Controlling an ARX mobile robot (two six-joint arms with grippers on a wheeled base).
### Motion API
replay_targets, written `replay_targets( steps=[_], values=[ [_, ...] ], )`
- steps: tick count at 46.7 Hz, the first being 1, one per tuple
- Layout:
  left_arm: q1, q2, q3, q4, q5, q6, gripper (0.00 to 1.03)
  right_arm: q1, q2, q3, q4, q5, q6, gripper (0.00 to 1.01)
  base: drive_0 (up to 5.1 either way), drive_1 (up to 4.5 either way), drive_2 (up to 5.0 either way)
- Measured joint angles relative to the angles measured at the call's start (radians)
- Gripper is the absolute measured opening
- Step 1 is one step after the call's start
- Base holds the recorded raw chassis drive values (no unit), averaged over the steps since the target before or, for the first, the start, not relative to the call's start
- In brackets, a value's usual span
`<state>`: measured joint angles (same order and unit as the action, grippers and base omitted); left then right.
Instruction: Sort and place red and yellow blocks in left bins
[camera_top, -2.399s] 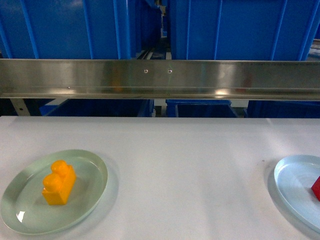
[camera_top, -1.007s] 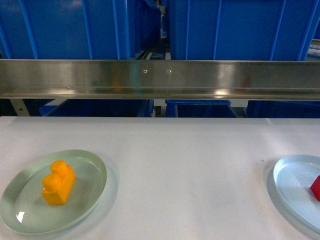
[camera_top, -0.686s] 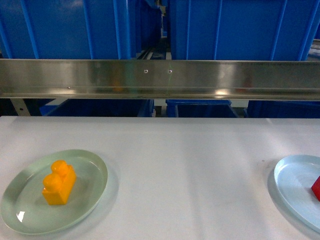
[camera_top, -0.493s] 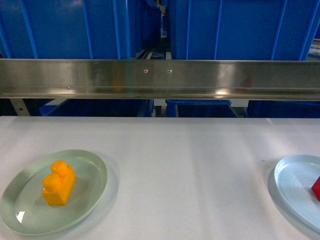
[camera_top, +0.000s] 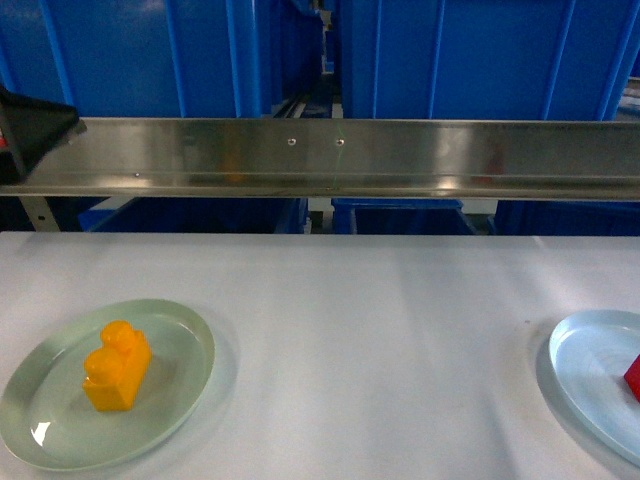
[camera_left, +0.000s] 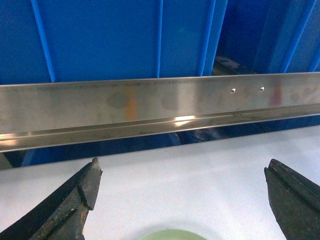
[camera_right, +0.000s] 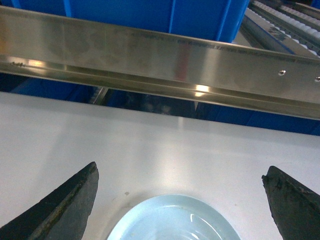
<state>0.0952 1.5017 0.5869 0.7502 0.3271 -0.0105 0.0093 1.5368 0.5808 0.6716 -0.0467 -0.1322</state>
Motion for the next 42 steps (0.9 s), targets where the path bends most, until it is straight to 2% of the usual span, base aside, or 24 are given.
replay_targets(
  steps=[3,11,29,42],
  values=[
    [-0.013,0.02,-0.002,0.026,-0.014,0.034,0.98,0.007,0.031,0.01,-0.001,0.002,-0.005,0.98,0.0,0.0,0.0],
    [-0.017,0.017,-0.002,0.032,-0.017,0.07,0.98,0.003,0.105,0.013,0.024,0.003,-0.023,0.98,0.0,0.0,0.0],
    [-0.016,0.017,-0.002,0.032,-0.017,0.072,0.98,-0.077,0.303,0.019,0.077,-0.013,-0.064,0.98,0.0,0.0,0.0],
    [-0.016,0.017,-0.002,0.032,-0.018,0.072,0.98,-0.081,0.387,0.036,0.078,-0.035,-0.065,0.98,0.0,0.0,0.0]
  ],
)
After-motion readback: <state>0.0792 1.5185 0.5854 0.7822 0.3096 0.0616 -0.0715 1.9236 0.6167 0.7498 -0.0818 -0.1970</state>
